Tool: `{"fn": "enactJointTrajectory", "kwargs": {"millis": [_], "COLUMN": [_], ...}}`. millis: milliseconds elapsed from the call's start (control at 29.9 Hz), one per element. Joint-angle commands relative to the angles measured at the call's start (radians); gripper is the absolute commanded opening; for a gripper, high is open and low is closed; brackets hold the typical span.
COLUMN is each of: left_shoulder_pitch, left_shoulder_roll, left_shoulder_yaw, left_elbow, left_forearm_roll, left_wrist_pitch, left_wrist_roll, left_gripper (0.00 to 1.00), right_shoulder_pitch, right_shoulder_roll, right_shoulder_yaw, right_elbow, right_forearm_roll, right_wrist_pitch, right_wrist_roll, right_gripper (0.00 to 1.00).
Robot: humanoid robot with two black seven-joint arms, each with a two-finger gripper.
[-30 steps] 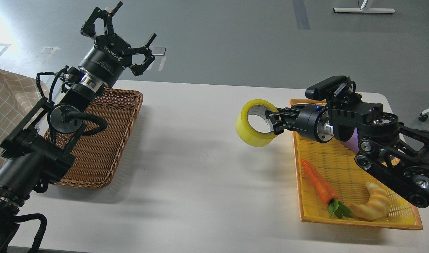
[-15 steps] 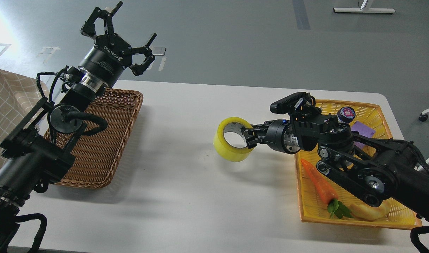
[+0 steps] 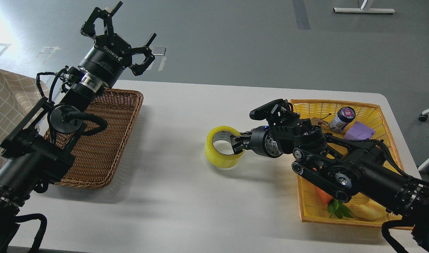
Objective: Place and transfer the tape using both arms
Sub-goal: 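Lift the tape roll out of the tray toward the table center, then lower the tape roll onto the table and open the right gripper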
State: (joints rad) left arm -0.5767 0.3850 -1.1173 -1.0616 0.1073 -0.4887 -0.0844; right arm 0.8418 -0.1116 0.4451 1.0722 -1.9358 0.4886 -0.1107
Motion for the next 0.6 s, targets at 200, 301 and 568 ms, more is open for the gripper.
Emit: {"fn": "enactJointTrajectory", "kwargs": {"millis": [200,301,568], "left_shoulder_pitch": [0.000,0.000,0.000], "left_shoulder_roll": [-0.002,0.000,-0.002], "left_shoulder_yaw": [-0.001,-0.001,-0.001], "left_elbow": [0.000,0.000,0.000], "left_forearm_roll": [-0.001,0.000,-0.001], "left_wrist_pitch": [0.000,0.000,0.000], "left_wrist_roll": [0.000,0.000,0.000], "left_gripper": [0.98,0.98,0.98], "right_shoulder_pitch": [0.006,0.008,0.008], "right_shoulder_roll": [0.027,0.027,0.029], "right_shoulder_yaw": [-0.020,-0.034,-0.037], "right_elbow": [-0.031,-0.031,-0.046], "right_forearm_roll": [-0.002,-0.002,-0.003], "right_wrist_pitch": [0.000,0.000,0.000], "right_wrist_roll": [-0.001,-0.001,-0.001], "right_gripper": [0.00,0.00,0.00]}}
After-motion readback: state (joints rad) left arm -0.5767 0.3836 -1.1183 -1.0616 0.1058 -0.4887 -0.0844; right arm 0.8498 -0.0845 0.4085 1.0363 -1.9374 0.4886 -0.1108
